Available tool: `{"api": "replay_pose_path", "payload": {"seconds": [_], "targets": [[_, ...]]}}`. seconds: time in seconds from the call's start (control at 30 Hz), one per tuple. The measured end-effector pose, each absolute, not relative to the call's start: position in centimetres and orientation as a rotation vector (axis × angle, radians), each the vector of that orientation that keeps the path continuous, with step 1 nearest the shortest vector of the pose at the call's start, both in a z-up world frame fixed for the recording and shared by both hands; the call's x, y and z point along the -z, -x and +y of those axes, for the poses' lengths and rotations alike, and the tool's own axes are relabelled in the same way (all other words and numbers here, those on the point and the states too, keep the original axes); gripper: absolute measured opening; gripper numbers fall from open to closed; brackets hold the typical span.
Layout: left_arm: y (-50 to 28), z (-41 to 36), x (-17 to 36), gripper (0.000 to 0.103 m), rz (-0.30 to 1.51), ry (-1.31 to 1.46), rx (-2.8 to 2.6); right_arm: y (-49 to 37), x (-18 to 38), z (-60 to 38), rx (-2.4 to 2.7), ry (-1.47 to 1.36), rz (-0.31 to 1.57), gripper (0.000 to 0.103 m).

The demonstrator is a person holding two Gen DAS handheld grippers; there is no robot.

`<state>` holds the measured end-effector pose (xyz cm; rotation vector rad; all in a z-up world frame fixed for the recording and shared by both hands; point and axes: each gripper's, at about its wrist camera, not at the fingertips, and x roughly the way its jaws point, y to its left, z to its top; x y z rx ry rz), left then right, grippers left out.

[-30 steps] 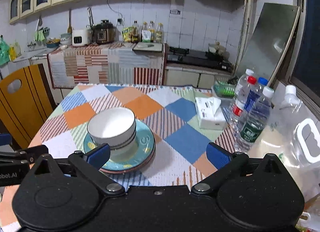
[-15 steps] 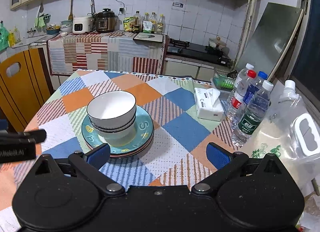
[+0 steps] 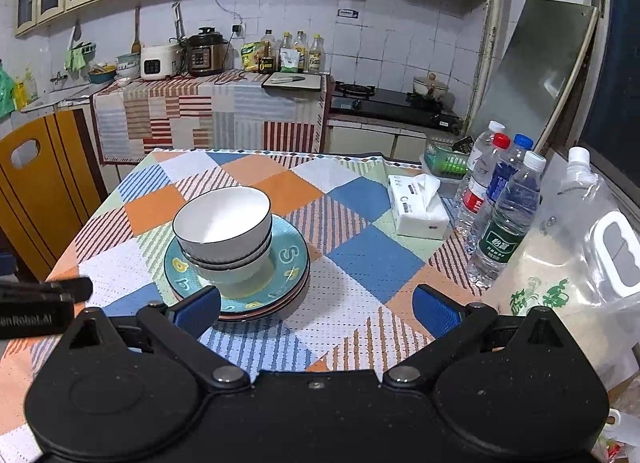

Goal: Organize plates and bowls

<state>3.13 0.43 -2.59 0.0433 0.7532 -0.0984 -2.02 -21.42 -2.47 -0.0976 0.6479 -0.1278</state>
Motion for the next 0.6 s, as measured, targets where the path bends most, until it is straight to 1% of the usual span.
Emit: {"api": "replay_pose_path", "payload": {"seconds": [0.27,0.6], "targets": [[-3.19,0.65,2.76,0.098,0.786,0.02,0.112,1.9,2.63,-21.67,0.147,0.102,0.647,0.103],[-3.01,0.43,2.76,0.098,0.75,0.0,0.085,1.88,2.92,-21.96,0.152,0.102,0.655,0.103]]}}
